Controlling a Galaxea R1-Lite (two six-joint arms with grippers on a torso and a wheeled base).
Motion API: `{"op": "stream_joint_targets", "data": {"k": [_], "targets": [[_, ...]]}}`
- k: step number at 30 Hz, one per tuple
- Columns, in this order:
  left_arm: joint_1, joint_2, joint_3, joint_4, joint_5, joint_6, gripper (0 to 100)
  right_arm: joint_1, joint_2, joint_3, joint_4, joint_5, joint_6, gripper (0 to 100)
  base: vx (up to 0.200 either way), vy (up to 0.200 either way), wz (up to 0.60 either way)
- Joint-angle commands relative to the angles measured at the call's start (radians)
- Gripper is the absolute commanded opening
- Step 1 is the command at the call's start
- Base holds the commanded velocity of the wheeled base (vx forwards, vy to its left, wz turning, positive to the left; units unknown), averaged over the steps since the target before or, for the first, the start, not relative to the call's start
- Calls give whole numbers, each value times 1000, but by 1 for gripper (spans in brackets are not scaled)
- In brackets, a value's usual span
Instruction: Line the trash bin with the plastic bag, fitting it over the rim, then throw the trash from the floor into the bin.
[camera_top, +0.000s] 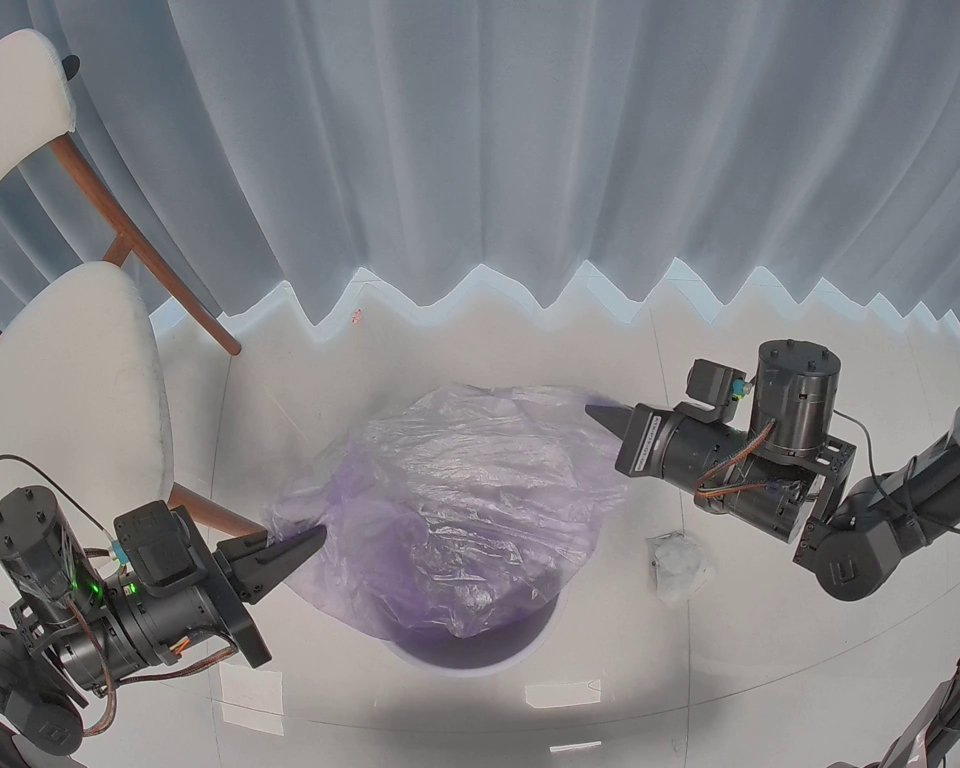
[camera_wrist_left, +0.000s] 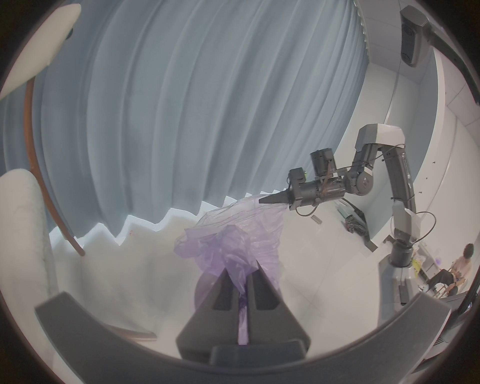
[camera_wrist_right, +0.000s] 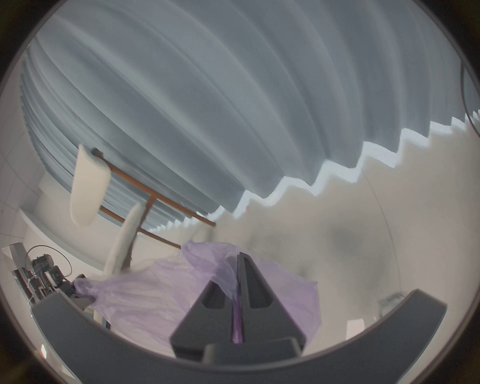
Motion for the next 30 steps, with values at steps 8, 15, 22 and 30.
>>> {"op": "stream_joint_targets", "data": {"k": [8, 15, 22, 30], "targets": [[35, 29, -38, 7, 13, 27, 0, 63, 105, -1, -185, 40, 21, 0, 0, 0, 0], [-32, 143, 25, -4, 17, 41, 0, 155, 178, 121, -334, 38, 65, 0, 0, 0, 0], [-44, 256, 56, -31, 17, 73, 0, 176, 309, 200, -563, 37, 53, 0, 0, 0, 0], [-21, 414, 63, -274, 21, 53, 0, 155, 263, 346, -671, 40, 84, 0, 0, 0, 0]]}}
